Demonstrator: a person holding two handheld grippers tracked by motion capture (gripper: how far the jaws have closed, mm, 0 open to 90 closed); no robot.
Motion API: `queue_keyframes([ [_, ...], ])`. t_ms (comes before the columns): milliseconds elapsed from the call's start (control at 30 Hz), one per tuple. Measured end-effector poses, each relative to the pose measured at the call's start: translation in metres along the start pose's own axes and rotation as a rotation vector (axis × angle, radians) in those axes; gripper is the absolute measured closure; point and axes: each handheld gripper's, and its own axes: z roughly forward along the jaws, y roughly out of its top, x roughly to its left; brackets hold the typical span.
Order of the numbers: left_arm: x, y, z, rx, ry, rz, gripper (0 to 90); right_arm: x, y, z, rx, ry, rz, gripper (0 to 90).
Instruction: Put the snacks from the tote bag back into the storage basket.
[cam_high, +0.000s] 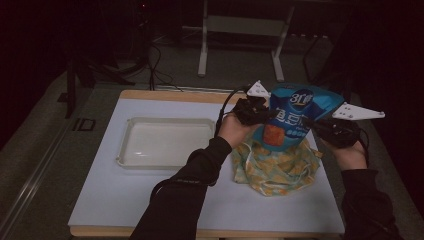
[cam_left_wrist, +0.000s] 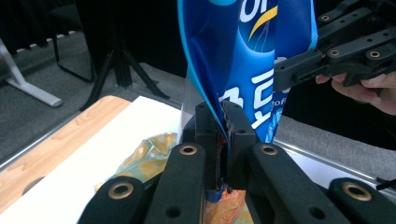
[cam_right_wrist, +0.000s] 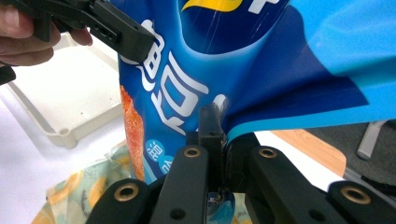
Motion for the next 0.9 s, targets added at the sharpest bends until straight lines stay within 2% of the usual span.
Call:
queue_keyframes([
  [367, 0.006, -0.003, -0.028, -0.006, 0.017, -0.007, 88.0, 0.015, 0.018, 0.009, -0.005, 0.025, -0.027, 88.7],
  [900, 0.024, -0.02, -0.084, -0.008, 0.067, -0.028, 88.1, 0.051, 0.049, 0.043, -0.004, 0.08, -0.081, 88.7],
])
